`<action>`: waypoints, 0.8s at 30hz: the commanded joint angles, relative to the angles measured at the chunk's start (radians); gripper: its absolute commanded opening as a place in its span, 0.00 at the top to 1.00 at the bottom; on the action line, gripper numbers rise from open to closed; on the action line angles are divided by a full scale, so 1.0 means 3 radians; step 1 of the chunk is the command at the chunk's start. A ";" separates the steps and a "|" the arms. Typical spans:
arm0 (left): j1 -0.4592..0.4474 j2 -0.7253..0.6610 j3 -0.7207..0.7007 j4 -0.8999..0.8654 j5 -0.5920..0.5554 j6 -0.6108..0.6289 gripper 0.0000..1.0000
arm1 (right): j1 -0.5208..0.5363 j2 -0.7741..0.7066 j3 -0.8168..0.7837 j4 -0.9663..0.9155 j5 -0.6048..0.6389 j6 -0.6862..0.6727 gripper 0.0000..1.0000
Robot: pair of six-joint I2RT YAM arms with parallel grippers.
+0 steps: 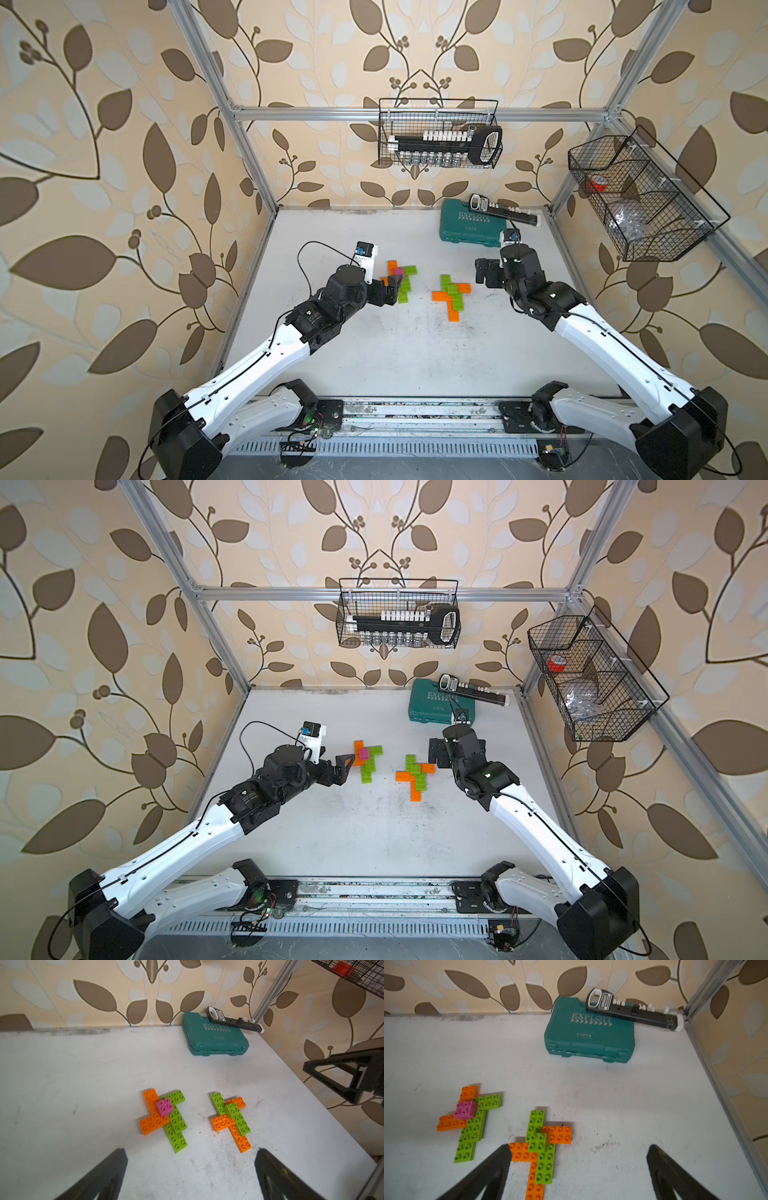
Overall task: Assemble a small pinwheel with lego
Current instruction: Reset both arms
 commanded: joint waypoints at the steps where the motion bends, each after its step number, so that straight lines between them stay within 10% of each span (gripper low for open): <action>1: 0.0045 -0.0161 -0.0262 0.0775 -0.0553 0.0741 0.01 | -0.0129 -0.0021 -0.0172 0.0631 0.0328 -0.0354 0.01; 12: 0.1154 -0.0105 -0.0665 0.0840 -0.0248 0.0944 0.01 | -0.1316 0.0073 -0.1241 0.1973 -0.0457 -0.0791 0.02; 24: 0.1636 0.1334 -0.0943 0.1828 -0.0056 0.1041 0.01 | -0.1461 0.1144 -0.1484 0.3228 -0.0808 -0.0856 0.02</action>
